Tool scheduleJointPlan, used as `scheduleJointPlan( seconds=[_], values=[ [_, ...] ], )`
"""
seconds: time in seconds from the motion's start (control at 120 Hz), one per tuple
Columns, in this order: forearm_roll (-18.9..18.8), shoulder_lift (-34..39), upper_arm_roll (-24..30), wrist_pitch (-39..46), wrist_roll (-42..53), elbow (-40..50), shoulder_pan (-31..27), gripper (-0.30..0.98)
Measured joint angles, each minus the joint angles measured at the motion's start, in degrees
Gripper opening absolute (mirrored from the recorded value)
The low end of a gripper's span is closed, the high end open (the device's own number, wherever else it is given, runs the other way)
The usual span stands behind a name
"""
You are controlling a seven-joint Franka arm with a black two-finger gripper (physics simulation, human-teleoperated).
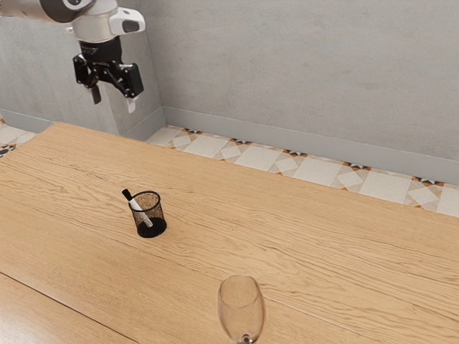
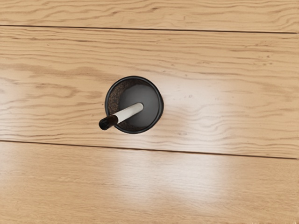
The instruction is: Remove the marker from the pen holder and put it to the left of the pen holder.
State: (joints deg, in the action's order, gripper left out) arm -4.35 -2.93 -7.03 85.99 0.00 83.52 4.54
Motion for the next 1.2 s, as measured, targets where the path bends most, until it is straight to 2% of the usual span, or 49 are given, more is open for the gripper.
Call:
scheduleJointPlan(
  seconds=[0.258, 0.375, 0.508, 0.558, 0.617, 0.683, 0.758, 0.967, 1.2],
  values=[
    [0.5, 1.4, 0.2, -1.6, 0.1, 0.3, 0.3, 0.69],
    [-3.7, 0.5, 0.3, -6.2, 0.1, 1.0, 1.9, 0.69],
    [-8.7, -3.1, 0.3, -13.5, 1.4, 3.5, 7.3, 0.69],
    [-12.4, -4.1, 0.1, -10.4, 4.1, 10.7, 8.8, 0.68],
    [-16.7, -5.5, -0.4, -4.8, 7.8, 16.7, 7.8, 0.69],
    [-20.4, -8.2, -0.8, 0.4, 11.9, 18.9, 5.9, 0.69],
    [-22.9, -10.2, -0.9, 5.5, 16.5, 19.6, 4.7, 0.69],
    [-25.2, -13.5, -0.9, 14.7, 27.9, 19.7, 3.4, 0.69],
    [-25.2, -17.4, -0.9, 20.2, 37.4, 19.6, 1.9, 0.69]
  ],
)
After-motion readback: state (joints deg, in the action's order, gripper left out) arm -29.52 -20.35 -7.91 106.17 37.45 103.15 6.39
